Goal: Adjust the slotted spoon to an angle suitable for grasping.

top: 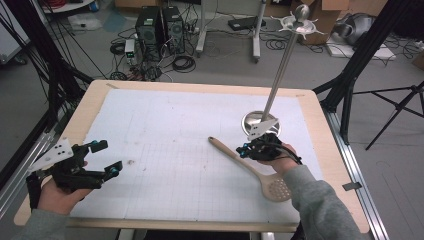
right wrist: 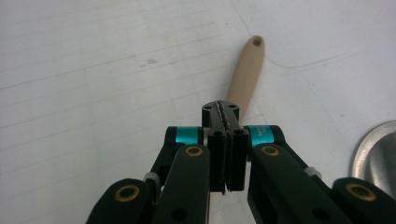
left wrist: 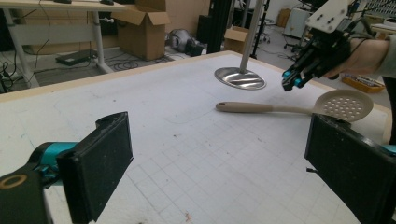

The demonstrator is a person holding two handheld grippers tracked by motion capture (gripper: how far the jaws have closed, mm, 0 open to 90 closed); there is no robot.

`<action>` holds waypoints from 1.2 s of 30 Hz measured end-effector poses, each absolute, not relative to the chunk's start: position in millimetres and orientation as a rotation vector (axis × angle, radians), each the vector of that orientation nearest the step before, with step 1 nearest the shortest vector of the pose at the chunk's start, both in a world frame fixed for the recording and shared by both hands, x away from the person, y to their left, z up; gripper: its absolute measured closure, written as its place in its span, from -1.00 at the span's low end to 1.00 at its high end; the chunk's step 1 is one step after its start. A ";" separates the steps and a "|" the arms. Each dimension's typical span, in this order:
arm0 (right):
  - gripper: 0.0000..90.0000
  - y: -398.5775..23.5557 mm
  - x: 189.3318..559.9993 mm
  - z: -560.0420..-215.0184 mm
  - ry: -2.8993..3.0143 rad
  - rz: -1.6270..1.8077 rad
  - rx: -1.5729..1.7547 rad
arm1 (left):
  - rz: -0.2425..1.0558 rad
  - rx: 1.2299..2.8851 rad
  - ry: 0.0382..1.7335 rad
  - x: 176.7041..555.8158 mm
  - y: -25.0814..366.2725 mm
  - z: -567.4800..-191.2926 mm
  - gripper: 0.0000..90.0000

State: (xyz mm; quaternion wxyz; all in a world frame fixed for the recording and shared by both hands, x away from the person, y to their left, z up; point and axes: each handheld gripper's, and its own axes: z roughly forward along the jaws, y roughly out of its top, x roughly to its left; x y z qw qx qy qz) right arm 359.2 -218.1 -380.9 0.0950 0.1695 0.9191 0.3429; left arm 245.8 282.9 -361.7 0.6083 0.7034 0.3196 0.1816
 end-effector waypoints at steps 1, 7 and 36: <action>1.00 -214.1 361.6 -383.1 2.725 0.985 0.511 | 0.419 1.619 0.741 245.8 283.3 -361.8 -0.82; 1.00 -194.7 379.6 -399.9 2.727 0.889 0.568 | 0.422 1.612 0.744 246.1 286.4 -361.6 -0.82; 1.00 -154.6 385.7 -428.8 2.867 1.023 0.409 | 0.428 1.609 0.742 242.0 289.3 -359.5 -0.82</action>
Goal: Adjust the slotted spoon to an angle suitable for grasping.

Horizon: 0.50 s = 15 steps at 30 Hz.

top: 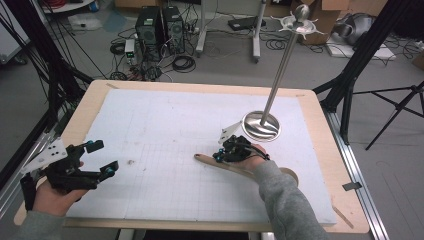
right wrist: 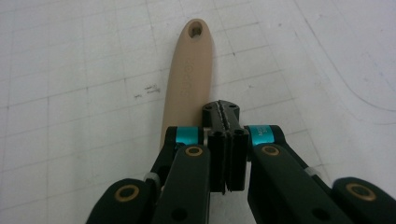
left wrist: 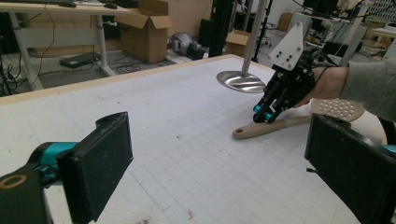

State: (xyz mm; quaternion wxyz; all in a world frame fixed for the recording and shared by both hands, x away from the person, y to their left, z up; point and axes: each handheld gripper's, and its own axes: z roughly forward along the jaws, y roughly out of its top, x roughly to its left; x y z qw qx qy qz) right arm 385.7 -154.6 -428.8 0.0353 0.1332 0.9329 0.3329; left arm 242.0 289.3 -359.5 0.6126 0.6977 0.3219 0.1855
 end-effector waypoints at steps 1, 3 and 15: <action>1.00 -155.4 385.4 -427.1 2.855 1.034 0.406 | 0.429 1.608 0.742 242.0 289.3 -359.4 -0.82; 1.00 -159.3 384.7 -421.8 2.829 1.077 0.411 | 0.430 1.609 0.740 242.0 289.2 -359.0 -0.82; 0.61 -213.3 351.2 -384.6 2.704 1.254 0.374 | 0.435 1.601 0.736 241.8 288.4 -355.5 -0.82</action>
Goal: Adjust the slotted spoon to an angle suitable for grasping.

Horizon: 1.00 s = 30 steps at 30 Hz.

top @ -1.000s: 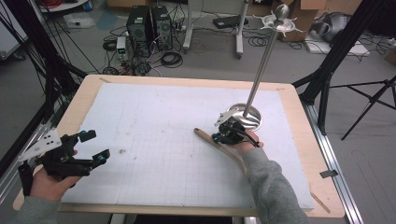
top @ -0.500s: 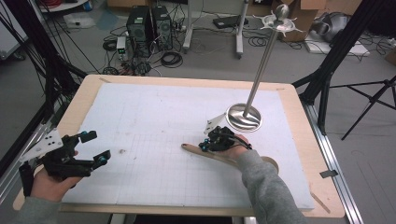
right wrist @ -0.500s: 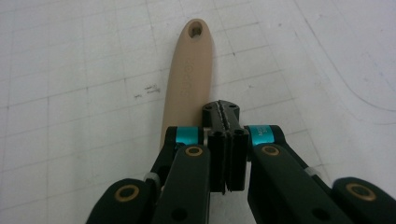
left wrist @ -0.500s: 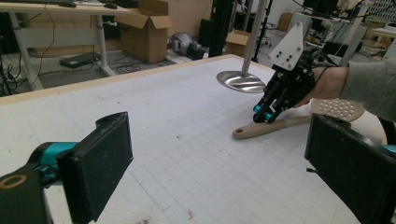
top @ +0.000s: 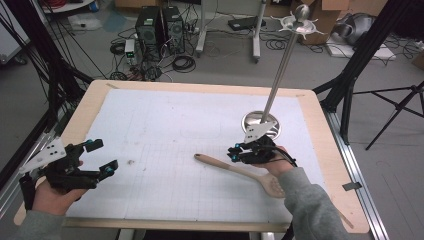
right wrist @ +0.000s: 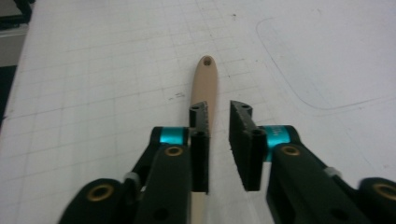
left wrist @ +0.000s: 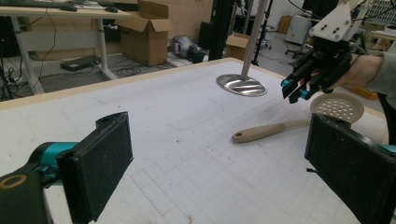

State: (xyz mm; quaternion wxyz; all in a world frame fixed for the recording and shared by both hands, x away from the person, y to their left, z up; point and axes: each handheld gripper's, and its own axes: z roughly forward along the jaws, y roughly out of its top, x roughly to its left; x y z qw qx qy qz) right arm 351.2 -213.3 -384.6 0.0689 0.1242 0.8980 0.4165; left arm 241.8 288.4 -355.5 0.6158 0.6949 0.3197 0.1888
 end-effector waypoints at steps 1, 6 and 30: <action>0.49 -216.5 347.8 -382.6 2.691 1.267 0.381 | 0.437 1.598 0.736 241.9 288.0 -355.0 -0.82; 0.02 -228.2 335.9 -373.8 2.638 1.332 0.497 | 0.435 1.593 0.734 244.4 287.0 -354.3 -0.82; -0.37 -265.2 316.9 -371.0 2.606 1.400 0.574 | 0.429 1.577 0.710 252.4 283.5 -348.1 -0.82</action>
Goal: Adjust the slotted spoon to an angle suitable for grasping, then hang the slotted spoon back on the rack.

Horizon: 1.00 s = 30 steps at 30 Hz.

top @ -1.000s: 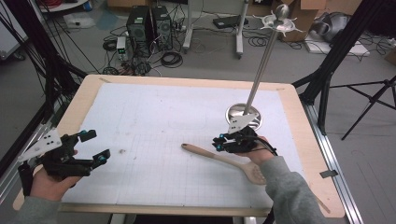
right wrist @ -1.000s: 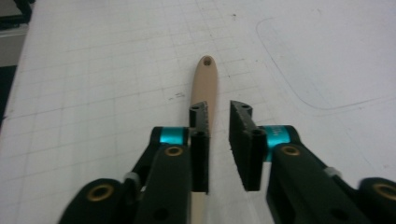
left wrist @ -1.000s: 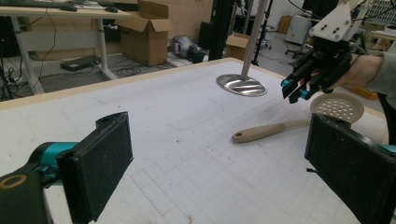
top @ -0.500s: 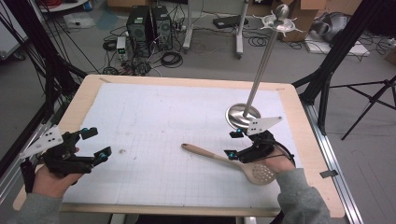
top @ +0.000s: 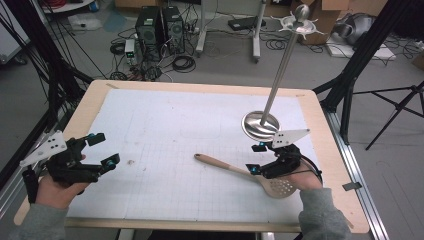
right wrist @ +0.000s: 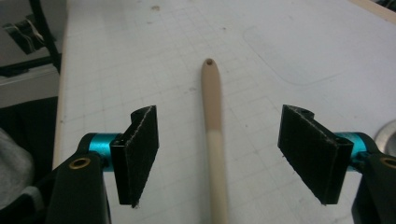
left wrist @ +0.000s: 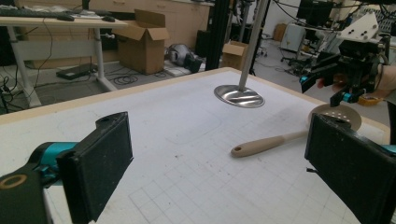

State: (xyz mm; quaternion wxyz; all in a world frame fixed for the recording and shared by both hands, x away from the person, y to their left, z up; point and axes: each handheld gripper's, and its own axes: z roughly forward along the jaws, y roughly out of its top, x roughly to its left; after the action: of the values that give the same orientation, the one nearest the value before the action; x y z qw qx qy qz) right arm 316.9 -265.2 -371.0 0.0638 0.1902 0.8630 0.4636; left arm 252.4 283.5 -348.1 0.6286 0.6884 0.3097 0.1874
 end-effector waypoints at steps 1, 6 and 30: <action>-0.37 -266.1 317.2 -372.5 2.604 1.397 0.577 | 0.427 1.577 0.710 252.4 282.6 -348.1 -0.82; -0.37 -268.1 317.7 -378.1 2.627 1.340 0.593 | 0.422 1.582 0.704 252.5 280.7 -348.8 -0.82; -0.35 -264.8 322.7 -392.7 2.702 1.168 0.605 | 0.420 1.586 0.703 252.3 280.1 -349.1 -0.82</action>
State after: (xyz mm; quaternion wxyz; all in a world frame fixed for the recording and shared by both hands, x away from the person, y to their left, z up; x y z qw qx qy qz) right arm 322.7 -264.8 -392.7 0.0682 0.2009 0.8970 0.3878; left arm 252.3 280.1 -349.1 0.6274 0.6920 0.3067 0.1831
